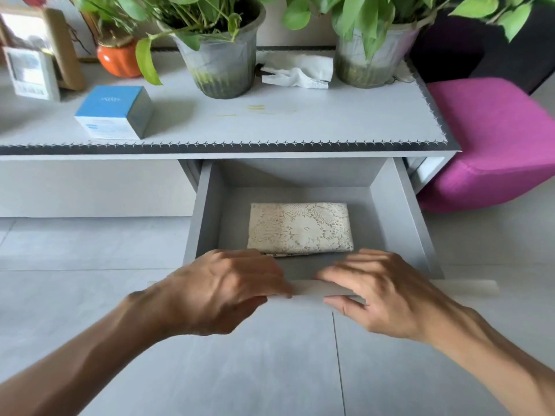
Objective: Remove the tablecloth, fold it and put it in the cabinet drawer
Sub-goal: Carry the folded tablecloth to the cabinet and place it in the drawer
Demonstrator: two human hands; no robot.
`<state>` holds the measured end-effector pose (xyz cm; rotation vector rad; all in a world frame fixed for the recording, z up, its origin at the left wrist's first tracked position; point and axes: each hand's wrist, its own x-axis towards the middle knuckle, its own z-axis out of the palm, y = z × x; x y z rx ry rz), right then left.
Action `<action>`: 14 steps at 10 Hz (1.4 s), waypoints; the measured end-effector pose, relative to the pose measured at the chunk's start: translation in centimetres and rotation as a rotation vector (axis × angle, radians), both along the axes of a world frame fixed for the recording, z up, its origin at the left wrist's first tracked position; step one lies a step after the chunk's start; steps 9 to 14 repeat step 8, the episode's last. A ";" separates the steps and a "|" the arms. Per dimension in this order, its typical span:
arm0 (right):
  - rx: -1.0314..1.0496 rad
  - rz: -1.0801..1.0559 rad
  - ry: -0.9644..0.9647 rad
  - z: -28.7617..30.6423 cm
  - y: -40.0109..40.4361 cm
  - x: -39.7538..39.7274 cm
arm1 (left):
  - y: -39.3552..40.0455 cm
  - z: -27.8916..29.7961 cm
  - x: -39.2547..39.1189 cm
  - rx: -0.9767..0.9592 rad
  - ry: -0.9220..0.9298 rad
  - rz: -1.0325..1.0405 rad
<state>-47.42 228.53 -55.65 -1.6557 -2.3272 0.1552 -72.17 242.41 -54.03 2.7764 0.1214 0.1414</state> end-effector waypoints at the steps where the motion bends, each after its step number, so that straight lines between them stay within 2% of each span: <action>1: 0.338 -0.038 -0.165 -2.7 0.3 0.0 | -0.2 -2.8 0.1 0.458 -0.199 0.059; 2: 0.401 0.020 -0.345 -4.9 0.4 0.3 | -0.4 -5.3 -0.2 0.704 -0.099 0.015; 3: 0.323 0.068 -0.618 -6.0 2.1 2.3 | 2.7 -6.9 -0.9 0.920 0.161 -0.045; 5: 0.181 -0.118 -0.742 -6.1 6.1 3.9 | 7.0 -6.3 1.5 1.064 0.326 0.063; 6: 0.094 -0.234 -0.727 -6.0 7.2 4.6 | 8.1 -5.8 2.7 1.026 0.445 0.153; 7: -0.086 -0.388 -0.592 -5.1 8.6 5.1 | 9.4 -4.7 3.7 0.974 0.589 0.282; 8: -0.141 -0.419 -0.546 -5.0 8.8 4.6 | 9.1 -4.7 4.1 0.878 0.598 0.312; 14: -0.141 -0.419 -0.546 -5.0 8.8 4.6 | 9.1 -4.7 4.1 0.878 0.598 0.312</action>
